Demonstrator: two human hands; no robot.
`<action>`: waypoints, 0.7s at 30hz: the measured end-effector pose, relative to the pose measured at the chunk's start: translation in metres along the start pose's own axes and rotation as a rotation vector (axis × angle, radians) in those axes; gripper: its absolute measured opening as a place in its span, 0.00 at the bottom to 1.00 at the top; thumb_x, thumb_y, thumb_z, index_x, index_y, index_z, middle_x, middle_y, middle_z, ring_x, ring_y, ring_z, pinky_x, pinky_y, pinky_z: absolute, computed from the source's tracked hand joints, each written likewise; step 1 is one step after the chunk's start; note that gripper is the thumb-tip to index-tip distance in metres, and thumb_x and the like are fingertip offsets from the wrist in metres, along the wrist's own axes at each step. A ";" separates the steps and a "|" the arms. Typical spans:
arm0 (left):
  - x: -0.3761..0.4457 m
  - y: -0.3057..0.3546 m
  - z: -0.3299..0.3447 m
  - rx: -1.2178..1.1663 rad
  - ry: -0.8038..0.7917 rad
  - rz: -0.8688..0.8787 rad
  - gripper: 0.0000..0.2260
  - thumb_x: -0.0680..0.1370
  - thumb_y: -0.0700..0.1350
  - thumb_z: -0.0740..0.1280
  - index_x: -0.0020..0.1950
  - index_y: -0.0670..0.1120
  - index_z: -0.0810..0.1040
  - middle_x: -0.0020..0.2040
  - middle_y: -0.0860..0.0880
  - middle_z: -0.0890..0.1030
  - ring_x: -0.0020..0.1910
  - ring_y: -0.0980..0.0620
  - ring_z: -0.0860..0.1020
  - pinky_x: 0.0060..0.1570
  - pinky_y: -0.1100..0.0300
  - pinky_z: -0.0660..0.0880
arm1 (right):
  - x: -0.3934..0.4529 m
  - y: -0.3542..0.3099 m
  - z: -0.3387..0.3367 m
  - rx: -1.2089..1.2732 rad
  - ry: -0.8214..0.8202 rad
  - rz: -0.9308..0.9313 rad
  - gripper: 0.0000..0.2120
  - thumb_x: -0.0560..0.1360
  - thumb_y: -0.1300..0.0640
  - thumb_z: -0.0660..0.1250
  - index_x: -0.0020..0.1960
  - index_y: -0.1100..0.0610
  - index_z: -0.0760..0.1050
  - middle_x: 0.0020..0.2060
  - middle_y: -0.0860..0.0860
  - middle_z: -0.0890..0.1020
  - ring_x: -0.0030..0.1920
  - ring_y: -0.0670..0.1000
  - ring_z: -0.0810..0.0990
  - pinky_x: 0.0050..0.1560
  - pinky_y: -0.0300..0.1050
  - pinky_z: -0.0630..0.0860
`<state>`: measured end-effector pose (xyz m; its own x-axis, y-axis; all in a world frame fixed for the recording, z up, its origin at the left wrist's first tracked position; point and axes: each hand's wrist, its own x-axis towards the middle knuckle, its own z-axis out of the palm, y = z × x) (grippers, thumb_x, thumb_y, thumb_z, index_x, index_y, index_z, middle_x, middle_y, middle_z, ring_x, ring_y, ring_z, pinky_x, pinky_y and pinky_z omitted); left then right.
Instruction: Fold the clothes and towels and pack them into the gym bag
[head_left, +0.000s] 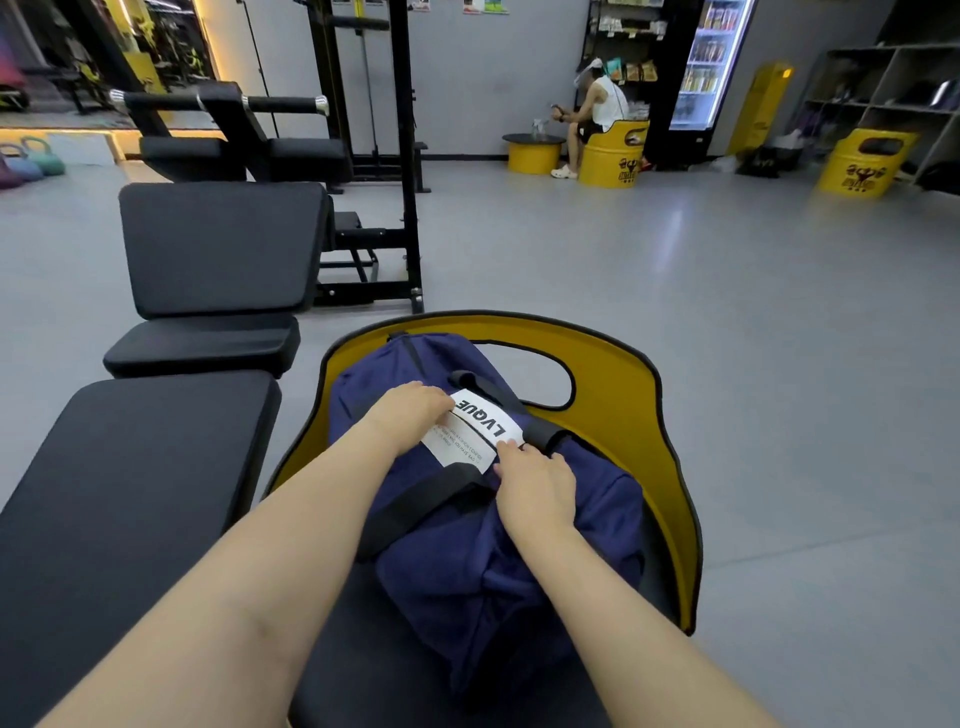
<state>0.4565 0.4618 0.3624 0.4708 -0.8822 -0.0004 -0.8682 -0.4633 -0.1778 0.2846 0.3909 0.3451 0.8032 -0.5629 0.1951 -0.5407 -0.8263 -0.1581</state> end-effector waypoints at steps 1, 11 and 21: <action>-0.002 0.001 -0.002 0.009 0.026 0.006 0.13 0.79 0.37 0.59 0.62 0.47 0.73 0.61 0.49 0.75 0.59 0.47 0.73 0.57 0.55 0.71 | 0.000 0.001 0.000 -0.020 0.056 -0.005 0.05 0.76 0.59 0.65 0.52 0.56 0.76 0.46 0.51 0.82 0.49 0.52 0.80 0.53 0.47 0.71; -0.059 0.016 -0.022 -0.045 0.136 -0.045 0.07 0.80 0.40 0.57 0.54 0.45 0.72 0.53 0.48 0.76 0.53 0.46 0.74 0.43 0.58 0.66 | -0.004 0.026 -0.026 0.011 -0.038 -0.085 0.17 0.80 0.63 0.54 0.62 0.50 0.75 0.56 0.51 0.81 0.62 0.55 0.73 0.65 0.44 0.62; -0.116 0.048 -0.045 -0.185 0.215 -0.110 0.10 0.82 0.47 0.55 0.54 0.45 0.75 0.52 0.49 0.78 0.50 0.47 0.76 0.41 0.53 0.69 | 0.010 0.029 -0.067 -0.019 -0.070 -0.164 0.20 0.79 0.65 0.57 0.65 0.50 0.75 0.55 0.55 0.80 0.57 0.57 0.75 0.50 0.49 0.74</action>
<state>0.3530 0.5378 0.3978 0.5372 -0.8141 0.2203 -0.8367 -0.5475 0.0171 0.2601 0.3597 0.4077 0.8963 -0.4178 0.1487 -0.4047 -0.9077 -0.1107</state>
